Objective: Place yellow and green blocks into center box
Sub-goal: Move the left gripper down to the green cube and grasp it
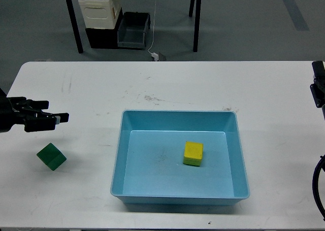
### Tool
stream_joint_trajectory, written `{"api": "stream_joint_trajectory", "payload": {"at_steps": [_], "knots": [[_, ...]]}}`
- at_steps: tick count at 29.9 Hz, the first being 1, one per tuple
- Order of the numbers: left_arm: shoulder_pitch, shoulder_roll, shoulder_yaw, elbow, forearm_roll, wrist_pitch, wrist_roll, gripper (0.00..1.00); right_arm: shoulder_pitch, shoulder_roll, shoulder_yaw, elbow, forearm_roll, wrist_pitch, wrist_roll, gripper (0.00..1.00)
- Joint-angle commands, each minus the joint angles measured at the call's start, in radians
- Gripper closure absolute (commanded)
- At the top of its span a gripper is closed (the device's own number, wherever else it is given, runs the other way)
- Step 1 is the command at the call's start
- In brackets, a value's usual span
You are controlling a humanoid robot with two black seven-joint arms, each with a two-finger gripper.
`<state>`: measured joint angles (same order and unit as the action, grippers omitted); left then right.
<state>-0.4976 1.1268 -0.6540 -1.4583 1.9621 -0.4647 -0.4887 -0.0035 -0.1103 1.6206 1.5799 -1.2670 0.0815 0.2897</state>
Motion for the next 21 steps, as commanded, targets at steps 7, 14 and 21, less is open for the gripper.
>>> {"api": "stream_joint_trajectory", "payload": {"at_steps": [7, 14, 21], "knots": [[-0.076, -0.015, 0.169, 0.081, 0.121, 0.001, 0.000, 0.01, -0.016, 0.000, 0.007, -0.004, 0.000, 0.000, 0.002, 0.00], [-0.082, -0.028, 0.231, 0.128, 0.118, 0.001, 0.000, 0.01, -0.016, 0.000, 0.007, -0.008, 0.000, 0.000, 0.000, 0.00], [-0.084, -0.053, 0.252, 0.130, 0.113, 0.001, 0.000, 0.01, -0.016, 0.000, 0.005, -0.011, 0.000, 0.000, 0.000, 0.00]]}}
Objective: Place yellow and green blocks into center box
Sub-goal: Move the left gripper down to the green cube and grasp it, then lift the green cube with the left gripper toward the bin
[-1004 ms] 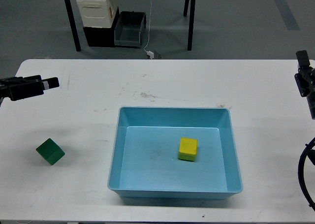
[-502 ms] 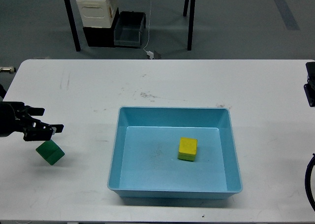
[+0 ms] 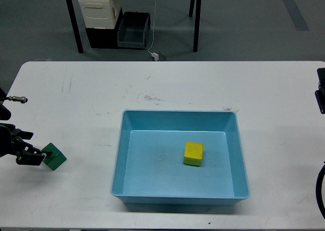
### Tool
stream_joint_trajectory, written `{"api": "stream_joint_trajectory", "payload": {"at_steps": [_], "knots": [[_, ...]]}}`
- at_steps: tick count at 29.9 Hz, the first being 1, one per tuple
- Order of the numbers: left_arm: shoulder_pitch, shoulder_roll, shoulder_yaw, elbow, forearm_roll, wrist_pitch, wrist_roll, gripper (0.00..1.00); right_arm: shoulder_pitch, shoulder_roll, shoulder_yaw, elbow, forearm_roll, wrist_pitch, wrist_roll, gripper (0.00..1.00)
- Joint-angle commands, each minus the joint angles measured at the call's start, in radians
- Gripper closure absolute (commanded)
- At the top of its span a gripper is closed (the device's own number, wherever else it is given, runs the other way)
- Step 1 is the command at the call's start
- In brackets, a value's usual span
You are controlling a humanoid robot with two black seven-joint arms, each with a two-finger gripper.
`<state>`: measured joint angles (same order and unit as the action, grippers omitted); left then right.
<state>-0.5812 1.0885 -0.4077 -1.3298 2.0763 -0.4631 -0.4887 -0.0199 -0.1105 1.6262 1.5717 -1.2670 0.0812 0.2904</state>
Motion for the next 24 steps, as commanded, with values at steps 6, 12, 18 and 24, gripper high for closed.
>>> {"api": "stream_joint_trajectory", "payload": {"at_steps": [6, 12, 18, 24], "knots": [[0.001, -0.038, 0.007, 0.003, 0.002, 0.001, 0.000, 0.01, -0.008, 0.000, 0.001, -0.002, 0.000, 0.000, -0.001, 0.00], [0.000, -0.052, 0.027, 0.024, 0.002, 0.023, 0.000, 0.06, -0.014, 0.000, 0.003, -0.002, 0.000, 0.000, 0.001, 0.00], [0.001, -0.076, 0.041, 0.061, 0.007, 0.054, 0.000, 0.14, -0.015, 0.000, 0.001, -0.002, 0.000, 0.000, -0.001, 0.00], [0.001, -0.076, 0.067, 0.066, 0.008, 0.086, 0.000, 0.24, -0.015, 0.000, 0.003, -0.004, 0.000, 0.000, -0.001, 0.00]]}}
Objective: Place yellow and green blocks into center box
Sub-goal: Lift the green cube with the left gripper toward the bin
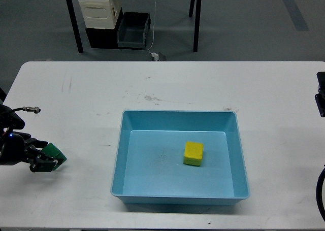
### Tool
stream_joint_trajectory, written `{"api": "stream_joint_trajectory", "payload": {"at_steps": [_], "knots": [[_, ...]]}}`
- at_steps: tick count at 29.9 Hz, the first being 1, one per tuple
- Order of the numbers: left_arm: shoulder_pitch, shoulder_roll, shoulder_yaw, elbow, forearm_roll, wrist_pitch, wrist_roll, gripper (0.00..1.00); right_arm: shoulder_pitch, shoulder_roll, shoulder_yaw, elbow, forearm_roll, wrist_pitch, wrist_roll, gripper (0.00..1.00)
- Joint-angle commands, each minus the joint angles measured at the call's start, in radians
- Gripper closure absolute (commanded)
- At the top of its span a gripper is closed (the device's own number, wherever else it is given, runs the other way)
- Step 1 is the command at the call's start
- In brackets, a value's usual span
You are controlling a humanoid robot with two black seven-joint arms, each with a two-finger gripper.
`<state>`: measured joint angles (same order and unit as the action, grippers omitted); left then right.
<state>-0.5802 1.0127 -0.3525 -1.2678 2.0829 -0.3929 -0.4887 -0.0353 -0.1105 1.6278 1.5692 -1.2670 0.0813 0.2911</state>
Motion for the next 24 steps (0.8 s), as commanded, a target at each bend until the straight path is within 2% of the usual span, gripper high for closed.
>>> {"api": "stream_joint_trajectory", "payload": {"at_steps": [1, 4, 7, 10, 13, 16, 20, 24], "knots": [[0.000, 0.000, 0.020, 0.004, 0.003, 0.016, 0.000, 0.24, 0.000, 0.000, 0.001, -0.001, 0.000, 0.000, -0.001, 0.00], [-0.001, -0.002, 0.033, 0.004, 0.023, 0.022, 0.000, 0.31, 0.000, 0.000, 0.001, -0.001, 0.000, 0.000, 0.000, 0.00], [0.000, 0.000, 0.035, 0.007, 0.042, 0.051, 0.000, 0.44, 0.000, 0.000, 0.000, -0.001, 0.000, 0.000, -0.001, 0.00], [-0.001, -0.002, 0.035, 0.022, 0.042, 0.094, 0.000, 0.57, 0.000, 0.000, 0.001, -0.001, 0.000, -0.002, 0.000, 0.00], [-0.003, 0.000, 0.032, 0.030, 0.032, 0.155, 0.000, 0.66, 0.000, 0.000, 0.000, -0.001, 0.000, -0.002, 0.000, 0.00], [-0.024, 0.012, 0.033, 0.030, 0.029, 0.192, 0.000, 0.69, 0.000, 0.000, -0.005, -0.008, 0.000, -0.002, 0.000, 0.00], [-0.090, 0.020, 0.032, 0.034, -0.009, 0.197, 0.000, 0.69, 0.000, 0.002, -0.005, -0.009, 0.000, -0.002, 0.000, 0.00], [-0.168, 0.099, 0.030, 0.021, -0.165, 0.197, 0.000, 0.69, 0.000, 0.002, 0.001, -0.009, 0.000, -0.003, 0.000, 0.00]]}}
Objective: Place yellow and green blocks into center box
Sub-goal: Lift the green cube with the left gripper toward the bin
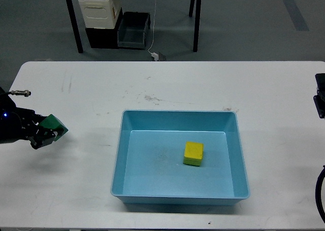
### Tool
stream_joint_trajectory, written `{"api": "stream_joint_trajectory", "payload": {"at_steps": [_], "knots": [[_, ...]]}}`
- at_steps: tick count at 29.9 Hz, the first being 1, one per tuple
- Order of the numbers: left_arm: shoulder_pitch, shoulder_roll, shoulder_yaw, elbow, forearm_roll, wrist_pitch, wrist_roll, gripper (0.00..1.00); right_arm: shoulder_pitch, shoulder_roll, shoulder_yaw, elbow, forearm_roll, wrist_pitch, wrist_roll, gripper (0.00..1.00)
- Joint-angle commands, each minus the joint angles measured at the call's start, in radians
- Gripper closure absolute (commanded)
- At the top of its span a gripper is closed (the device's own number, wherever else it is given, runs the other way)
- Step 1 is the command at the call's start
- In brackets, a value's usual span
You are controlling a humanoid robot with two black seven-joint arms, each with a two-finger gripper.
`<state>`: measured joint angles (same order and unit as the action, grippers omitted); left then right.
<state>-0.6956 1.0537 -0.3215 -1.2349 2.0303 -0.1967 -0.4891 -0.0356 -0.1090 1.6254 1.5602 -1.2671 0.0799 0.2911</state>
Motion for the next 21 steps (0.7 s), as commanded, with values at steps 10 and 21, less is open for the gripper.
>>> {"api": "stream_joint_trajectory", "payload": {"at_steps": [10, 21], "knots": [[-0.263, 0.105, -0.001, -0.162, -0.257, -0.016, 0.000, 0.69, -0.013, -0.001, 0.004, 0.000, 0.000, -0.017, 0.000, 0.00], [-0.413, -0.085, 0.004, -0.373, -0.252, -0.283, 0.000, 0.69, -0.033, 0.000, 0.004, 0.000, 0.000, -0.019, 0.002, 0.00]]}}
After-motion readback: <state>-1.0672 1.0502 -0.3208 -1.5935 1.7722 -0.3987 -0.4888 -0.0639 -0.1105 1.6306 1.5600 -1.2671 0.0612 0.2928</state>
